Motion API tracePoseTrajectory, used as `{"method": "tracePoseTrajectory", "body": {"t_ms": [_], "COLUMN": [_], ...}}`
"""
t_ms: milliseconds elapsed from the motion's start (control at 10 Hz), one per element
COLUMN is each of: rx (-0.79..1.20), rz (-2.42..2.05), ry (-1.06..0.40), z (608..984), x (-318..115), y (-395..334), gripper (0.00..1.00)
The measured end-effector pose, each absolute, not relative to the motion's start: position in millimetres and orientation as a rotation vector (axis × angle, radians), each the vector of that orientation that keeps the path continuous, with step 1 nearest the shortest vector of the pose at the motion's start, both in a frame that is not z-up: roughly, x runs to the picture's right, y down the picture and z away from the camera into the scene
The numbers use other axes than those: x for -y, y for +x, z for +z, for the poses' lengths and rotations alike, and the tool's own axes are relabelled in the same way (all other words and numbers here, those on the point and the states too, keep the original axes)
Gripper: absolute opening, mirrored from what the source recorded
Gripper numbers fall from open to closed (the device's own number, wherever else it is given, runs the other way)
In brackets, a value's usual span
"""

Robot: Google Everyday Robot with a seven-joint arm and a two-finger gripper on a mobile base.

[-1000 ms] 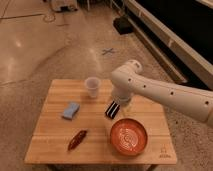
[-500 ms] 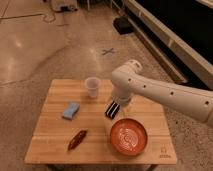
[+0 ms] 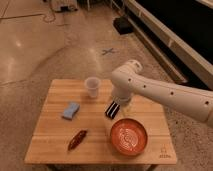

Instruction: Place the pepper on the white sponge

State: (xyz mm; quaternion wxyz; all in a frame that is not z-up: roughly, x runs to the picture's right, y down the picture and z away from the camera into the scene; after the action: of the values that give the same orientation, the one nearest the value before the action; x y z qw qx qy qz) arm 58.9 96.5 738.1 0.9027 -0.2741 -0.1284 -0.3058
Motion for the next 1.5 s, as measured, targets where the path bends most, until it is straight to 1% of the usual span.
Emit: {"method": "tracePoseTrajectory", "body": {"t_ms": [200, 300, 600, 1500], "rx": [0.275, 0.284, 0.298, 0.315], "rz": [-0.680, -0.721, -0.815, -0.962], "ry": [-0.582, -0.591, -0.617, -0.640], "z": [737, 735, 737, 781], "x": [-112, -123, -148, -224], "y": [35, 6, -40, -102], "gripper": [0.73, 0.73, 0.73, 0.73]}}
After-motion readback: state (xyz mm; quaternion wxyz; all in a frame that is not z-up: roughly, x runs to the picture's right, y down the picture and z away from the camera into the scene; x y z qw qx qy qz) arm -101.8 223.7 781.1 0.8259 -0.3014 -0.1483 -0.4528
